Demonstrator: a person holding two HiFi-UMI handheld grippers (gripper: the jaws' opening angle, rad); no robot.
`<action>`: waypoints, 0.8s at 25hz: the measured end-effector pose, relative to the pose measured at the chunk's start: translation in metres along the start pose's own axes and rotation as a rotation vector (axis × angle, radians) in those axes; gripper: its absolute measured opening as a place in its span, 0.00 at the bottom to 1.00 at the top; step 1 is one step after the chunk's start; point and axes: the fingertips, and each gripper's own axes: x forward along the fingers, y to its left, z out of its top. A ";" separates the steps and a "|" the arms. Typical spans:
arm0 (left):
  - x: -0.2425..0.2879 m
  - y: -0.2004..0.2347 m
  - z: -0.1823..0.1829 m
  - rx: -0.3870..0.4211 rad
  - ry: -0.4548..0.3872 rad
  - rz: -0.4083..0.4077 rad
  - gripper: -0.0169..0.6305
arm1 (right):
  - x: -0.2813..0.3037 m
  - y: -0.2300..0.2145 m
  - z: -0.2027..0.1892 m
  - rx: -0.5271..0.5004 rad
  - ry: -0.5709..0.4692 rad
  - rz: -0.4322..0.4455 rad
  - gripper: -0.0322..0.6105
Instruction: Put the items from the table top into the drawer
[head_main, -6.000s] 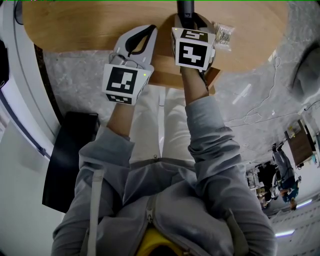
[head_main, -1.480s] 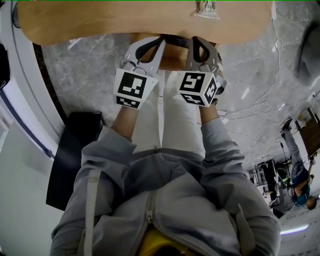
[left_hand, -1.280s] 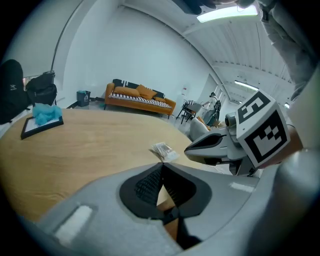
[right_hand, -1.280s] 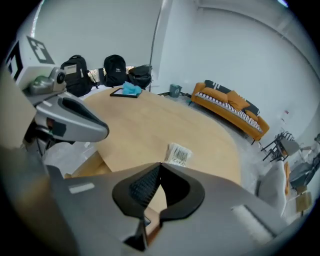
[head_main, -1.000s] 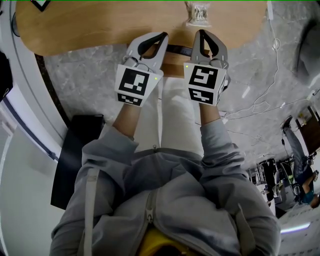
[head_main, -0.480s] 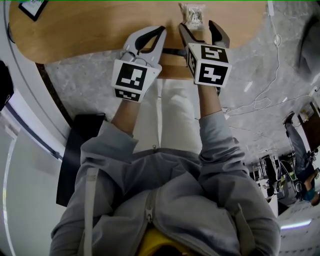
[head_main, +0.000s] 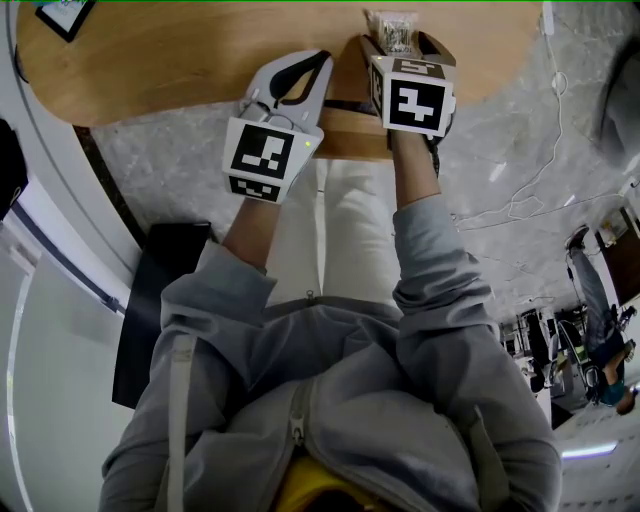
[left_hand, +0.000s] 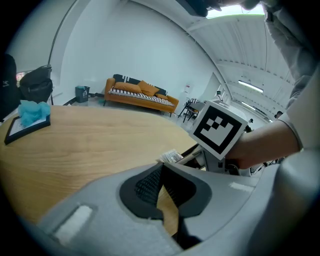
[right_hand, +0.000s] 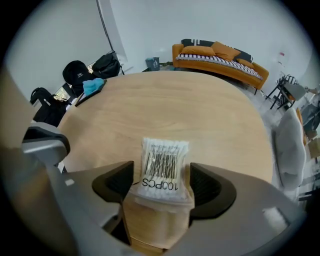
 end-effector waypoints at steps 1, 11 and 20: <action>0.000 0.001 -0.001 -0.002 0.001 0.001 0.04 | 0.002 0.000 -0.001 0.002 0.004 -0.007 0.58; 0.000 0.001 -0.004 -0.007 0.002 0.003 0.04 | 0.005 0.007 0.000 -0.082 0.000 -0.034 0.37; -0.008 -0.005 -0.007 0.002 -0.005 0.003 0.04 | -0.013 0.009 0.009 -0.103 -0.037 -0.028 0.33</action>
